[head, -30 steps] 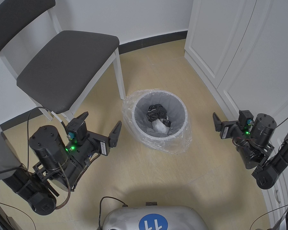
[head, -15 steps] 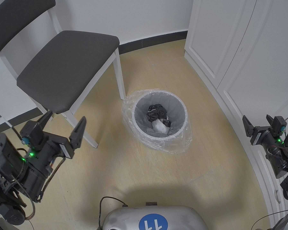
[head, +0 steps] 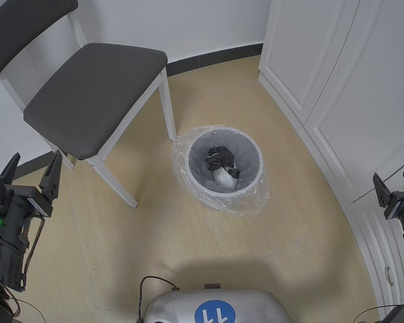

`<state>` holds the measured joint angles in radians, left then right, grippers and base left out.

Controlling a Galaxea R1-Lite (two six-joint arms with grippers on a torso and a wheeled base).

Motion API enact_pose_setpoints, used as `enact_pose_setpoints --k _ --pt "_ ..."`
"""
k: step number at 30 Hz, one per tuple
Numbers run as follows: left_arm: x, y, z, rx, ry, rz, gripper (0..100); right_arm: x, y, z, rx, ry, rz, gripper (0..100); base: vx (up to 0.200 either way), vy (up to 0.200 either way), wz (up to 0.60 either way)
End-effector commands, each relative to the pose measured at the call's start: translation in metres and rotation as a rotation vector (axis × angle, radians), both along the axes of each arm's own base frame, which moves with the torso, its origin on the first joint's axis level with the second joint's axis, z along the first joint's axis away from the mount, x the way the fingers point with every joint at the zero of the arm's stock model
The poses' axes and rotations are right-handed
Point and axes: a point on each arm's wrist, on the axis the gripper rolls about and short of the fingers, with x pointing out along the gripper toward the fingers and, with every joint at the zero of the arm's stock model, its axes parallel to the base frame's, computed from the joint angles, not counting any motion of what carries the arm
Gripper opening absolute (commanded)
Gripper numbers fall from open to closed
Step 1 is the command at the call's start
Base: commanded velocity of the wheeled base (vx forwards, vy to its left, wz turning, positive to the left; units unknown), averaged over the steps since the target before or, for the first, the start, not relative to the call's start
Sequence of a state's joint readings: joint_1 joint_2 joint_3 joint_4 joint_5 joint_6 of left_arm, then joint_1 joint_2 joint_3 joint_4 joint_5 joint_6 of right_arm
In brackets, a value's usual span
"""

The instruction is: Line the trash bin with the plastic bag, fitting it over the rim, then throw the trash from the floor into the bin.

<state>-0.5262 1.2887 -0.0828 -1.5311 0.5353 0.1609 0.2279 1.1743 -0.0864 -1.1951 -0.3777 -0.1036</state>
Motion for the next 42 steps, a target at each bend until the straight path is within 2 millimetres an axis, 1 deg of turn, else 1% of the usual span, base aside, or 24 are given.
enact_pose_setpoints --k 1,3,4,5,7,9,10,11,13,17,24,26,34,39,42 --pt "-0.023 0.015 0.013 -0.015 -0.083 0.084 100 -0.054 -0.015 0.014 0.024 -0.11 -0.034 100 0.0 0.0 0.0" --pt "-0.026 0.017 0.015 -0.005 -0.096 0.101 100 -0.07 -0.018 0.014 0.026 -0.122 -0.044 100 0.0 0.0 0.0" --pt "-0.026 0.017 0.015 -0.005 -0.096 0.101 100 -0.07 -0.018 0.014 0.026 -0.122 -0.044 100 0.0 0.0 0.0" --pt "-0.03 0.02 0.018 0.0 -0.111 0.12 100 -0.085 -0.022 0.015 0.029 -0.142 -0.057 100 0.0 0.0 0.0" --pt "-0.033 0.022 0.021 0.003 -0.127 0.136 100 -0.098 -0.025 0.017 0.032 -0.163 -0.07 100 0.0 0.0 0.0" --pt "-0.036 0.024 0.022 0.006 -0.136 0.145 100 -0.106 -0.026 0.018 0.035 -0.173 -0.077 100 0.0 0.0 0.0" --pt "-0.039 0.026 0.023 0.002 -0.147 0.15 100 -0.115 -0.028 0.016 0.035 -0.176 -0.089 100 0.0 0.0 0.0" --pt "-0.039 0.026 0.023 0.002 -0.147 0.15 100 -0.115 -0.028 0.016 0.035 -0.176 -0.089 100 0.0 0.0 0.0" --pt "-0.043 0.029 0.025 -0.008 -0.162 0.161 100 -0.127 -0.03 0.007 0.033 -0.17 -0.095 100 0.0 0.0 0.0" --pt "-0.051 0.035 0.027 -0.016 -0.175 0.179 100 -0.136 -0.031 0.005 0.045 -0.207 -0.118 100 0.0 0.0 0.0" --pt "-0.067 0.044 0.025 -0.005 -0.169 0.174 100 -0.151 -0.031 0.0 0.085 -0.284 -0.163 100 0.0 0.0 0.0" --pt "-0.068 0.045 0.024 -0.004 -0.167 0.176 100 -0.153 -0.031 -0.001 0.086 -0.294 -0.166 100 0.0 0.0 0.0" --pt "-0.091 0.059 0.024 -0.028 -0.226 0.25 100 -0.164 -0.032 -0.025 0.093 -0.336 -0.175 100 0.0 0.0 0.0" --pt "-0.104 0.066 0.021 -0.024 -0.226 0.28 100 -0.17 -0.031 -0.028 0.087 -0.366 -0.196 100 0.0 0.0 0.0" --pt "-0.112 0.069 0.021 -0.03 -0.239 0.297 100 -0.174 -0.03 -0.026 0.087 -0.393 -0.201 100 0.0 0.0 0.0"
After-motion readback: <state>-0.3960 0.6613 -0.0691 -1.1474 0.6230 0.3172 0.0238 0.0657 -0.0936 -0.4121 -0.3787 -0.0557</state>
